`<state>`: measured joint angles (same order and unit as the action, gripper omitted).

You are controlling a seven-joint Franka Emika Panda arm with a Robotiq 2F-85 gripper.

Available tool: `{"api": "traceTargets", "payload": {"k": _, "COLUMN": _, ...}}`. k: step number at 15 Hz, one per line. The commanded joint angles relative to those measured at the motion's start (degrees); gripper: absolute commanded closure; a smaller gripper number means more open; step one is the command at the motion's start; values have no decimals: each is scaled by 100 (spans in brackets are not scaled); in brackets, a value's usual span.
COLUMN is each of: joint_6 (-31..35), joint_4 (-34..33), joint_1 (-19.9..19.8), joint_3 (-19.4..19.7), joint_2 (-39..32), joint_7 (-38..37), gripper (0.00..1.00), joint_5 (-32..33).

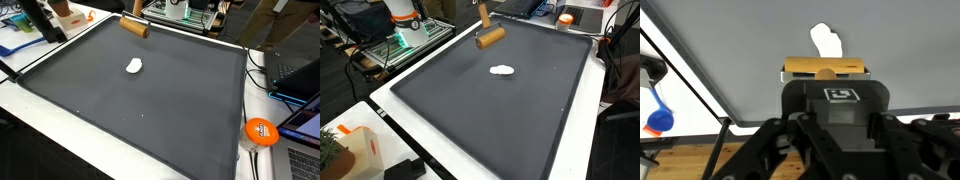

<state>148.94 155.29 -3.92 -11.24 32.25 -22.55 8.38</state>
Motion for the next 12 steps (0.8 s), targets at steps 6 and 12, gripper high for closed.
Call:
{"api": "traceTargets", "payload": {"k": 6, "joint_6": 894, "joint_4": 185, "joint_1": -472, "joint_3": -399, "joint_2": 75, "joint_7": -255, "gripper": 78, "joint_5": 100}}
{"api": "traceTargets", "payload": {"k": 12, "joint_6": 849, "joint_4": 175, "joint_1": -569, "joint_3": -539, "joint_2": 46, "joint_7": -288, "gripper": 53, "joint_5": -13}}
